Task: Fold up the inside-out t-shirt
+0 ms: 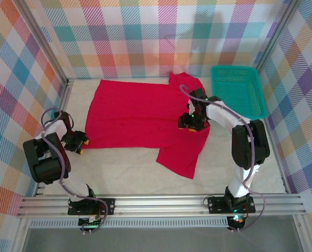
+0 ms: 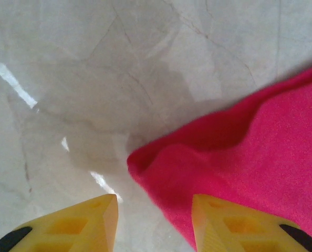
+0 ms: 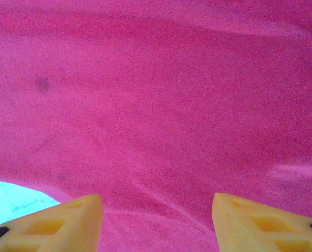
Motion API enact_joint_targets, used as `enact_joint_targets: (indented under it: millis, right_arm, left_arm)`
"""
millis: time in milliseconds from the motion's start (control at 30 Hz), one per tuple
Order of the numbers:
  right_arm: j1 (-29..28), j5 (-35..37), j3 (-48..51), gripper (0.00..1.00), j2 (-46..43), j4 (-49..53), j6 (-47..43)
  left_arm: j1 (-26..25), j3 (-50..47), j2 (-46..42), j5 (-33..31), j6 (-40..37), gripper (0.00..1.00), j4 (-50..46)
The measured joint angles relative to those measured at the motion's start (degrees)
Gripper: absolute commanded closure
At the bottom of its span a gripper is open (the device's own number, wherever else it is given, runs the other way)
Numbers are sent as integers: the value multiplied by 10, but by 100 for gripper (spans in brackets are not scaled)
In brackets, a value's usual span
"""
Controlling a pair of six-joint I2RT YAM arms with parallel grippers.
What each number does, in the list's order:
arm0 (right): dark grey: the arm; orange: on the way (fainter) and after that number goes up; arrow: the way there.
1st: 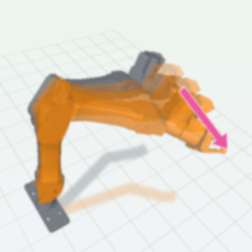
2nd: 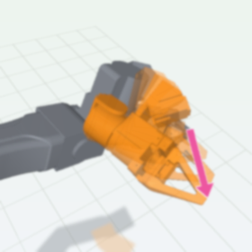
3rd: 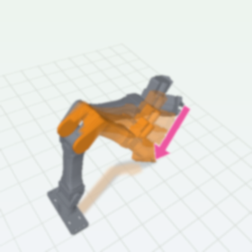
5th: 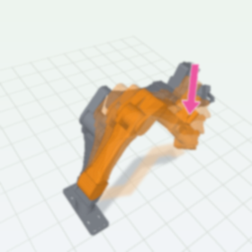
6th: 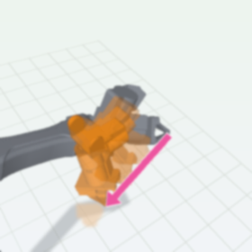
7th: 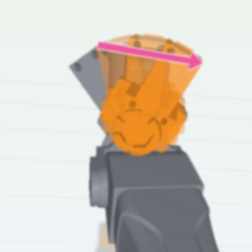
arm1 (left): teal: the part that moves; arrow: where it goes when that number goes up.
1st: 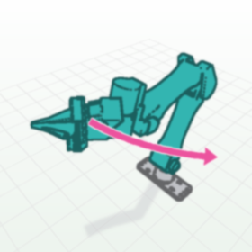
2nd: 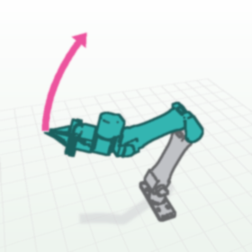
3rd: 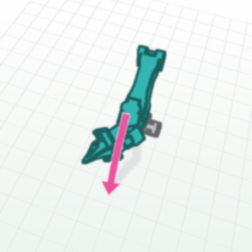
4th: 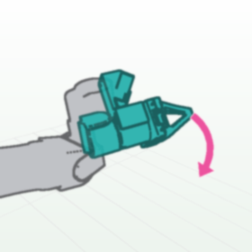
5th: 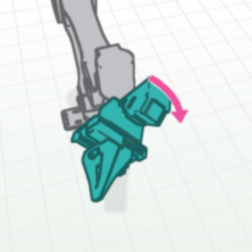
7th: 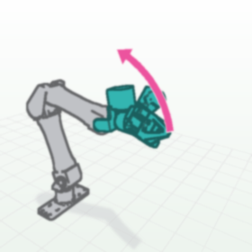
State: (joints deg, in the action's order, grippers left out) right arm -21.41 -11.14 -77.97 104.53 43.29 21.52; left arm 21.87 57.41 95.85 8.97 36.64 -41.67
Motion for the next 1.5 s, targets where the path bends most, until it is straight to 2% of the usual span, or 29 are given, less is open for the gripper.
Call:
enact_joint_targets:
  millis: [67, 133, 300, 367, 467, 533, 667, 867, 1233, 1500]
  right_arm:
    - [0, -1, 0, 42, 0, -1, 0]
    - [0, -1, 0, 42, 0, -1, 0]
    - [0, 0, 2, 45, -2, 17, 5]
    - [0, 1, 19, 48, -16, 22, 14]
    - [-4, 3, 87, 52, -72, 33, 36]
    - [-14, 8, 139, 59, -114, 43, 56]
    - [-52, 19, 225, 67, -181, 51, 105]
    - [-121, 43, 290, 68, -232, 46, 173]
    - [-234, 91, 384, 59, -296, 8, 277]
    - [-266, 103, 420, 61, -325, -20, 324]
  left_arm:
    - [1, 5, 18, 0, 0, 59, 5]
    - [1, 8, 30, -1, 0, 63, 5]
    - [8, 15, 35, -8, 9, 92, -17]
    - [9, 16, 35, -5, 12, 98, -17]
    - [9, 16, 30, -2, 15, 99, 0]
    - [9, 16, 19, -1, 16, 100, 9]
    - [9, 6, -36, 7, 24, 100, 31]
    - [6, -21, -104, 24, 37, 100, 64]
    - [6, -54, -121, 35, 43, 100, 90]
    - [6, -56, -128, 40, 43, 100, 96]
